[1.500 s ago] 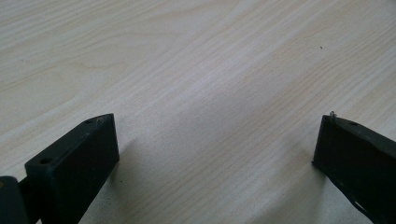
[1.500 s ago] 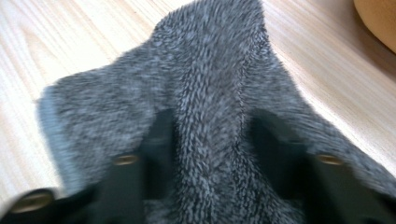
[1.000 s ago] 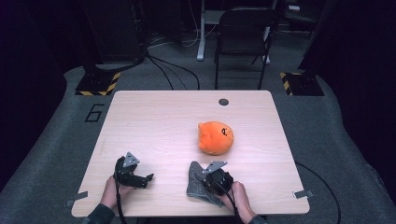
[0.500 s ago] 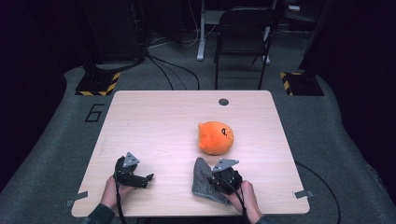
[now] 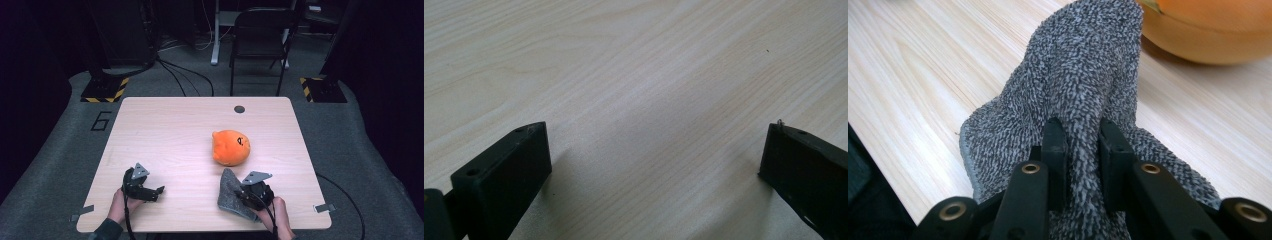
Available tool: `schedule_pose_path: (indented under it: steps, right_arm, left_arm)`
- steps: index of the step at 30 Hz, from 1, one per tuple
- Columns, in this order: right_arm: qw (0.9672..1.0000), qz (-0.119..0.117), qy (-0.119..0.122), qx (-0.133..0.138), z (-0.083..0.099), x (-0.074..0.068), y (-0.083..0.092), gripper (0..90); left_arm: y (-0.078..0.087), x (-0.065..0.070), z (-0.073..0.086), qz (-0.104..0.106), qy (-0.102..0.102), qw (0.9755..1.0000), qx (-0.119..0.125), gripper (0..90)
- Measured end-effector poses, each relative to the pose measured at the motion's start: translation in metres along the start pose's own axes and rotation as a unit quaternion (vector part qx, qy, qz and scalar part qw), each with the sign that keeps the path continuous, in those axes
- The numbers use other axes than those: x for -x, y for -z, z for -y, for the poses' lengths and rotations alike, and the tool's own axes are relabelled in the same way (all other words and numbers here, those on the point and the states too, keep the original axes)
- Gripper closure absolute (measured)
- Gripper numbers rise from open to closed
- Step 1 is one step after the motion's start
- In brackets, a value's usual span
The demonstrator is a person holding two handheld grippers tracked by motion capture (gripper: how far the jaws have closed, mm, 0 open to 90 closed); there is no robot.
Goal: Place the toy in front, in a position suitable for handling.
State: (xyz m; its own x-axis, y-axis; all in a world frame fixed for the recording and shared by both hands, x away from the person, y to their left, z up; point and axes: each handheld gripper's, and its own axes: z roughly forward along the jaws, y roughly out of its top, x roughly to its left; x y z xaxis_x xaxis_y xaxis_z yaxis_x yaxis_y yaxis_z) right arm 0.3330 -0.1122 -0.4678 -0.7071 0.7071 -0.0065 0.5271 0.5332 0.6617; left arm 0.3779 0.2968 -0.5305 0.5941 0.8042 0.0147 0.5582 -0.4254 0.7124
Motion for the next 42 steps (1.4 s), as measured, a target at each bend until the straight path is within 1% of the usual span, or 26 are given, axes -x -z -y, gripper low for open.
schedule_pose_path:
  steps: [2, 4, 6, 7, 8, 10, 11, 15, 17, 19, 20, 21, 22, 23, 24, 25, 26, 27, 29, 30, 31, 33, 34, 37, 41, 42]
  right_arm:
    - [0.9999, 0.009, -0.011, -0.002, 0.006, 0.006, 0.005, 76.5]
    - [0.9998, 0.013, -0.014, 0.000, 0.009, 0.009, 0.008, 76.4]
    - [0.9995, 0.020, -0.023, -0.001, 0.014, 0.014, 0.012, 76.4]
    - [0.9993, 0.024, -0.030, -0.002, 0.019, 0.020, 0.017, 76.2]
    - [0.9993, 0.024, -0.030, -0.002, 0.019, 0.020, 0.017, 76.2]
    - [0.9983, 0.037, -0.045, -0.001, 0.026, 0.029, 0.023, 76.1]
    - [0.9983, 0.037, -0.045, -0.001, 0.026, 0.029, 0.023, 76.1]
    - [0.9963, 0.057, -0.065, -0.002, 0.036, 0.043, 0.032, 76.1]
    - [0.9945, 0.070, -0.079, -0.001, 0.040, 0.051, 0.036, 76.0]
    - [0.9913, 0.087, -0.099, 0.002, 0.045, 0.062, 0.041, 75.8]
    - [0.9908, 0.092, -0.100, 0.000, 0.046, 0.067, 0.042, 75.7]
    - [0.9908, 0.092, -0.100, 0.000, 0.046, 0.067, 0.042, 75.7]
    - [0.9875, 0.108, -0.114, 0.004, 0.047, 0.074, 0.043, 75.6]
    - [0.9875, 0.108, -0.114, 0.004, 0.047, 0.074, 0.043, 75.6]
    - [0.9855, 0.121, -0.119, 0.002, 0.047, 0.082, 0.044, 75.4]
    - [0.9855, 0.121, -0.119, 0.002, 0.047, 0.082, 0.044, 75.4]
    - [0.9832, 0.134, -0.124, 0.001, 0.045, 0.090, 0.043, 75.1]
    - [0.9832, 0.134, -0.124, 0.001, 0.045, 0.090, 0.043, 75.1]
    - [0.9811, 0.144, -0.130, 0.002, 0.043, 0.098, 0.041, 74.8]
    - [0.9787, 0.155, -0.135, 0.001, 0.042, 0.106, 0.038, 74.4]
    - [0.9787, 0.155, -0.135, 0.001, 0.042, 0.106, 0.038, 74.4]
    - [0.9756, 0.162, -0.148, -0.004, 0.040, 0.116, 0.031, 73.9]
    - [0.9756, 0.162, -0.148, -0.004, 0.040, 0.116, 0.031, 73.9]
    - [0.9733, 0.169, -0.156, -0.008, 0.037, 0.124, 0.024, 73.4]
    - [0.9694, 0.175, -0.172, -0.007, 0.034, 0.136, 0.017, 72.6]
    - [0.9692, 0.178, -0.170, -0.001, 0.033, 0.139, 0.015, 72.3]
  left_arm:
    - [0.000, 0.000, 0.000, 0.000, 0.000, 1.0000, 0.000, 0.0]
    - [0.000, 0.000, 0.000, 0.000, 0.001, 1.0000, 0.000, 0.0]
    - [0.000, 0.000, 0.000, 0.000, 0.000, 1.0000, 0.000, 0.0]
    - [0.000, 0.000, 0.000, 0.000, 0.000, 1.0000, 0.000, 0.0]
    - [0.000, 0.000, 0.000, 0.000, 0.000, 1.0000, 0.000, 0.0]
    - [0.000, 0.000, 0.000, 0.000, 0.000, 1.0000, 0.000, 0.0]
    - [0.000, 0.000, 0.000, 0.001, 0.002, 1.0000, 0.000, 0.0]
    - [0.000, 0.000, 0.000, 0.000, 0.000, 1.0000, 0.000, 0.0]
    - [0.000, 0.000, 0.000, 0.000, 0.000, 1.0000, 0.000, 0.0]
    - [0.000, 0.000, 0.000, 0.000, 0.001, 1.0000, 0.000, 0.0]
    - [0.000, 0.000, 0.000, 0.000, 0.001, 1.0000, 0.000, 0.0]
    - [0.000, 0.000, 0.000, 0.000, 0.001, 1.0000, 0.000, 0.0]
    - [0.000, 0.000, 0.000, 0.001, 0.002, 1.0000, 0.000, 0.0]
    - [0.000, 0.000, 0.000, 0.000, 0.000, 1.0000, 0.000, 0.0]
    - [0.000, 0.000, 0.000, 0.000, 0.001, 1.0000, 0.000, 0.0]
    - [0.000, 0.000, 0.000, 0.000, 0.002, 1.0000, 0.000, 0.0]
    - [0.000, 0.000, 0.000, 0.000, 0.001, 1.0000, 0.000, 0.0]
    - [0.000, 0.000, 0.000, 0.000, 0.001, 1.0000, 0.000, 0.0]
    - [0.000, 0.000, 0.000, -0.001, 0.001, 1.0000, 0.000, 0.0]
    - [0.000, 0.000, 0.000, -0.001, 0.001, 1.0000, 0.000, 0.0]
    - [0.000, 0.000, 0.000, -0.001, 0.001, 1.0000, 0.000, 0.0]
    - [0.000, 0.000, 0.000, -0.001, 0.001, 1.0000, 0.000, 0.0]
    - [0.000, 0.000, 0.000, -0.002, 0.002, 1.0000, 0.001, 0.0]
    - [-0.001, 0.000, 0.000, -0.003, 0.002, 1.0000, 0.002, 0.0]
    - [0.000, 0.000, 0.000, -0.001, 0.002, 1.0000, 0.000, 0.0]
    - [0.000, 0.000, 0.000, -0.001, 0.001, 1.0000, 0.000, 0.0]
